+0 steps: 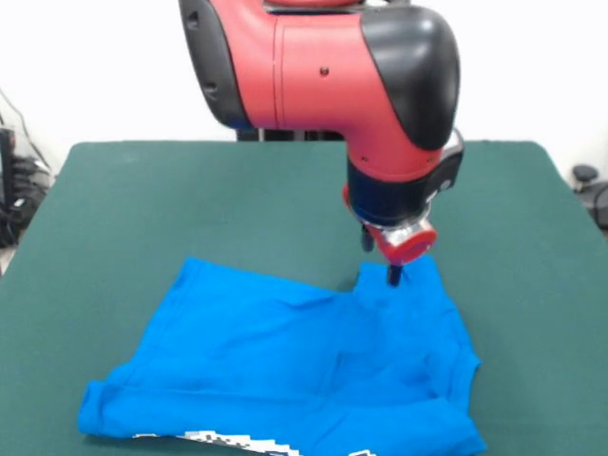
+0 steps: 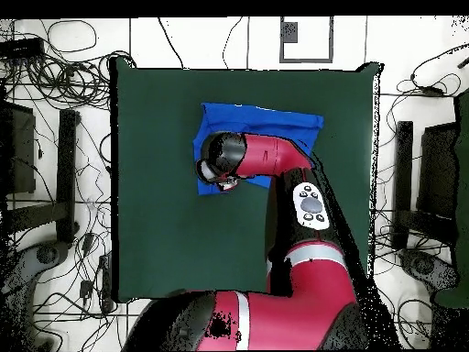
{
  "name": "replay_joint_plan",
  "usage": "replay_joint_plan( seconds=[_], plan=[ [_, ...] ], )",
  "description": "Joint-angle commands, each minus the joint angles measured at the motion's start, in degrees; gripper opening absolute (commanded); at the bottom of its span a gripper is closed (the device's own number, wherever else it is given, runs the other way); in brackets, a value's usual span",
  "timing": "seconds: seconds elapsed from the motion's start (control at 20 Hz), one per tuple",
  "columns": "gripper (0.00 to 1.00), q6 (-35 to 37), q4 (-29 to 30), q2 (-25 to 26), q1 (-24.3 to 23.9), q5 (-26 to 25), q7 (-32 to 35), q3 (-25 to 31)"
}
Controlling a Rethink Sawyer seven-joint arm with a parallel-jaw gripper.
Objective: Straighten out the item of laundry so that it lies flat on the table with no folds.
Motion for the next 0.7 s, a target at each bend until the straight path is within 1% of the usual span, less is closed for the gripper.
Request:
replay_joint_plan(
  seconds=[0.05,0.2,0.35,0.45,0.65,0.7],
  plan=[
    [1.0,5.6,9.7,-1.5,-0.9,-1.3,-14.8,8.2],
    [1.0,6.7,7.9,-0.7,-1.1,-2.0,-15.0,8.5],
    [1.0,7.9,4.1,1.0,-1.3,-2.6,-15.5,8.7],
    [1.0,9.0,-0.2,2.6,-1.2,-3.6,-16.5,8.7],
    [1.0,7.0,-10.2,6.7,-0.1,-5.1,-12.6,6.6],
    [1.0,6.3,-11.2,6.6,0.2,-5.5,-12.3,6.5]
  ],
)
